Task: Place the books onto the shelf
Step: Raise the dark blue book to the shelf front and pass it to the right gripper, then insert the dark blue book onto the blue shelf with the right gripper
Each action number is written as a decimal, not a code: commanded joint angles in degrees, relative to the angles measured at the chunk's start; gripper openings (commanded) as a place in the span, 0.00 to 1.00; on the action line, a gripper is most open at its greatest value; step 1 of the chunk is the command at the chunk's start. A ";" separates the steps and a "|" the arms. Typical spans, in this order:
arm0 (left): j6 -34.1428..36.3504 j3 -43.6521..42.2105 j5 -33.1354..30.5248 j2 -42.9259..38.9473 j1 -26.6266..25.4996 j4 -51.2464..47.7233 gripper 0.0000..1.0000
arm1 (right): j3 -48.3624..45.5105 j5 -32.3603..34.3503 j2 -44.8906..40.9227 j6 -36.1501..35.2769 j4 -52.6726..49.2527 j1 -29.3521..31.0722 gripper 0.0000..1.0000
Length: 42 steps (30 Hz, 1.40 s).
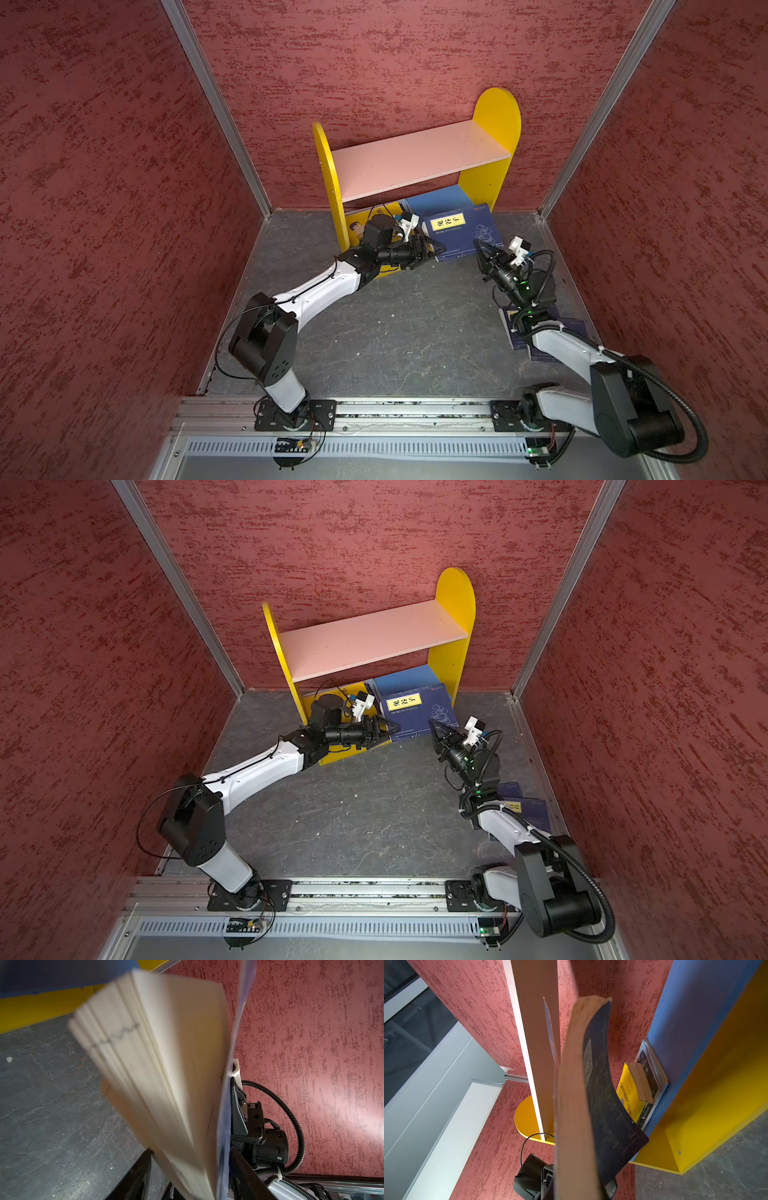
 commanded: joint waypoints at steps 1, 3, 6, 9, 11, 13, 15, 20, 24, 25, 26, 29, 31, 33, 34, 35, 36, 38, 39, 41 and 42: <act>1.04 1.62 -2.13 0.41 -0.24 -2.77 0.64 | 0.77 -2.75 -1.29 1.77 6.34 -0.40 0.09; 1.15 1.92 -2.52 0.46 -0.22 -3.60 0.67 | 0.89 -3.03 -1.78 1.81 6.11 -0.72 0.09; 1.35 2.42 -3.08 0.45 -0.17 -5.66 0.75 | 1.10 -3.33 -2.39 1.97 6.35 -1.37 0.09; 0.58 1.60 -2.33 0.05 -0.17 -3.11 0.76 | 1.29 -3.80 -2.71 1.82 6.09 -1.52 0.09; 0.17 1.53 -1.56 -0.16 -0.09 -0.63 0.70 | 1.20 -4.19 -2.54 1.96 6.26 -1.52 0.09; -0.17 1.33 -0.95 -0.27 -0.09 2.24 0.64 | 0.85 -4.34 -2.36 2.25 6.40 -1.52 0.09; -0.30 0.97 -0.01 -0.55 -0.17 6.02 0.58 | 0.76 -4.95 -2.20 2.11 6.23 -1.52 0.09; 0.36 1.23 -0.40 -1.33 -0.68 10.65 0.31 | 0.35 -5.86 -1.73 1.41 4.93 -1.47 0.09; 2.46 1.73 -1.32 -2.68 -1.05 9.65 0.10 | 0.49 -6.72 -0.14 1.70 5.43 -1.43 0.14; 3.14 1.84 -1.66 -3.11 -1.05 8.90 0.06 | 0.71 -7.12 0.29 1.61 4.92 -1.50 0.22; 3.81 1.93 -1.87 -3.65 -1.03 8.20 0.04 | 1.07 -7.58 0.55 1.23 4.01 -1.53 0.28; 5.89 2.11 -2.97 -5.67 -0.59 5.23 0.00 | 2.81 -10.31 1.19 -1.87 -1.98 -1.69 0.49; 7.22 2.02 -3.22 -7.41 -0.01 3.51 0.00 | 4.10 -12.61 1.41 -4.29 -5.35 -2.19 0.57; 8.29 2.03 -2.65 -8.70 0.69 1.27 0.00 | 5.27 -15.12 1.74 -5.74 -6.87 -2.97 0.59; 8.67 2.20 -1.72 -9.17 1.24 -0.01 0.00 | 5.87 -16.25 1.76 -6.18 -7.09 -3.46 0.59; 8.81 2.10 -0.88 -9.53 1.68 -0.86 0.00 | 6.35 -17.22 1.90 -6.46 -7.10 -3.91 0.59; 8.93 1.94 -0.05 -10.05 2.16 -1.58 0.00 | 7.05 -18.35 2.07 -6.77 -6.98 -4.22 0.57; 9.73 1.55 0.86 -11.09 3.01 -2.92 0.00 | 8.91 -21.41 2.87 -7.28 -7.55 -4.90 0.51; 10.47 1.58 1.09 -11.57 3.40 -4.17 0.00 | 9.93 -22.91 3.44 -7.46 -7.91 -5.01 0.47; 11.90 1.86 1.45 -12.57 4.16 -6.09 0.00 | 11.71 -25.36 4.50 -7.24 -7.78 -5.04 0.39; 12.59 2.02 1.64 -12.87 4.65 -6.91 0.00 | 12.56 -26.61 4.89 -7.06 -7.55 -5.03 0.35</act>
